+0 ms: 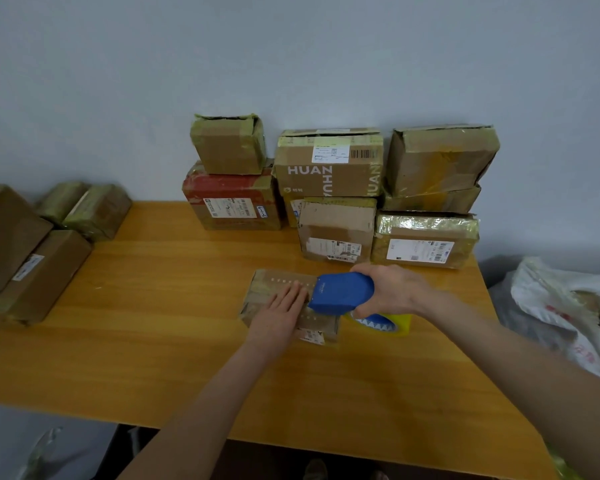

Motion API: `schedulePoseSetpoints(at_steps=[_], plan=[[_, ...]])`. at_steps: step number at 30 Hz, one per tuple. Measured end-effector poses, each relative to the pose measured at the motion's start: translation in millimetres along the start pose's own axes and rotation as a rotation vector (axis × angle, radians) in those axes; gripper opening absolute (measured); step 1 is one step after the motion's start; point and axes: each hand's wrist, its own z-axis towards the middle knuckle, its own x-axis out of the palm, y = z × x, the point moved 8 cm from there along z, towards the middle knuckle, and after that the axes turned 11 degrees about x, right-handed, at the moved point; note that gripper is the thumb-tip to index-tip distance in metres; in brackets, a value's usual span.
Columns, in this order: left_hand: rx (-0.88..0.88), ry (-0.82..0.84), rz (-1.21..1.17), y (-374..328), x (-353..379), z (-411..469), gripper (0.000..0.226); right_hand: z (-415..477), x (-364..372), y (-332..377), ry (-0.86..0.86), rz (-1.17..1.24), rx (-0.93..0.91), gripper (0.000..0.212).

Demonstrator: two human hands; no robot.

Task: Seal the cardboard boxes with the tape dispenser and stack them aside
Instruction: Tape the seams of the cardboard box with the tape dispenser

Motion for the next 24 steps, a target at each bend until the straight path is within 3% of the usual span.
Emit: schedulePoseSetpoints(at_steps=[11,18,24], plan=[[0.063,-0.049,-0.104,-7.2,-1.0,4.3,0.073,-6.3,-10.9,-20.6,0.090,0.127,-0.030,0.058],[0.051,-0.099,-0.165,-2.0,-2.1,7.1,0.083,-5.6,13.0,-48.2,0.173,0.111,0.060,0.055],[0.032,-0.046,-0.073,-21.1,-0.2,12.4,0.109,0.3,18.2,-51.1,0.142,0.055,0.089,0.062]])
